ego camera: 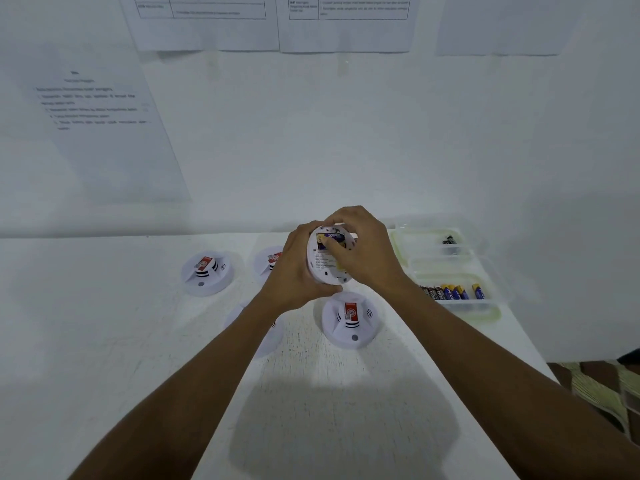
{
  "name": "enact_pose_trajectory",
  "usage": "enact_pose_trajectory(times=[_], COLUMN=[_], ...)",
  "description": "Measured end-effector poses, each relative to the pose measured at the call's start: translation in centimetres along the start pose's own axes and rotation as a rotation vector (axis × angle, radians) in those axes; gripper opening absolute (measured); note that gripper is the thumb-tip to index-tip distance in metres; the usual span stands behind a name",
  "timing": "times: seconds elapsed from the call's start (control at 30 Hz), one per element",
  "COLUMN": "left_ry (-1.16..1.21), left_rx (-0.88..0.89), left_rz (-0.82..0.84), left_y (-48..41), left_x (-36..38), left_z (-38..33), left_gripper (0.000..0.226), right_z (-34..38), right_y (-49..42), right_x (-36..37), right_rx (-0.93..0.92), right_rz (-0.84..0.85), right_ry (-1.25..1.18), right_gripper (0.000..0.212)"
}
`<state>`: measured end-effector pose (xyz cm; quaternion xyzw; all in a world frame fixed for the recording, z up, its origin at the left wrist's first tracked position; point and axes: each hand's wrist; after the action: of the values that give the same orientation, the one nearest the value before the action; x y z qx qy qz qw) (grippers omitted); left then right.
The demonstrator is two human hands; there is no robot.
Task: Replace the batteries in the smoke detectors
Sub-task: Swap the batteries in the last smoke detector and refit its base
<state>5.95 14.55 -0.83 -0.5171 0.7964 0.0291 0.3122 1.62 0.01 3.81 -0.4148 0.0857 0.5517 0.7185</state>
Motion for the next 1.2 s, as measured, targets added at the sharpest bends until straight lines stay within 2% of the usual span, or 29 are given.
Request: enact_pose_trajectory(times=[0.13,0.3,0.4,0.47,0.53,0.63,0.73,0.93,1.0,1.1,1.2], left_ry=[0.026,0.039,0.047,0.045,0.047,0.059,0.066,0.075,0.081,0.072,0.063], left_rx=[0.019,0.018,0.040,0.034,0.023,0.019,0.030,0.083,0.075,0.078,0.083], left_rz=[-0.009,0.008,0.008,0.018,0.032,0.044,0.048,0.017,0.010,0.013,0.007], left_y=[0.0,0.0,-0.3,-0.5,-0.6,-0.5,-0.5,0.0,0.2,0.3,0.2], left_x=[0.3,1.3,2.2,2.9,3.8,5.5,7.3,9.3,9.6,9.7,9.8], left_z=[-0.1,-0.8,-1.4,-1.5,-1.7,-3.0,-4.1,-6.3,-6.4,-5.9,-5.4], left_gripper=[0.087,0.082,0.083,0.095,0.105,0.109,0.108,0.093,0.094,0.099,0.099], right_z=[-0.8,-0.7,-1.8,-3.8,-6.3,-9.8,-12.2,-13.8,-14.1,-13.9,-12.1], right_y=[0.5,1.2,2.2,3.1,4.1,5.5,6.1,6.5,6.8,6.8,6.6], right_x=[-0.1,-1.8,-4.9,-7.6,-10.6,-14.5,-16.7,-17.0,-16.9,-17.1,-17.5], right_rx=[-0.082,-0.173,-0.097,-0.057,-0.004,0.165,0.277,0.259,0.235,0.254,0.264], right_rz=[0.031,-0.084,-0.057,-0.032,-0.006,0.083,0.219,0.490,0.485,0.370,0.167], right_ry=[0.049,0.035,-0.008,0.083,0.216,0.375,0.541,0.821,0.812,0.691,0.303], right_gripper=[0.020,0.013,0.018,0.022,0.013,0.003,0.004,0.013,0.011,0.012,0.012])
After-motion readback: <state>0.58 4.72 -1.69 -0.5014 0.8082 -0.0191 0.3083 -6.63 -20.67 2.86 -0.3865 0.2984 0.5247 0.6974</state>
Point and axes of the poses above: each hand's wrist, its own y-axis away from the middle knuckle, its own x-axis out of the palm, z = x × y, and after that the axes turned 5 degrees about -x, right-handed
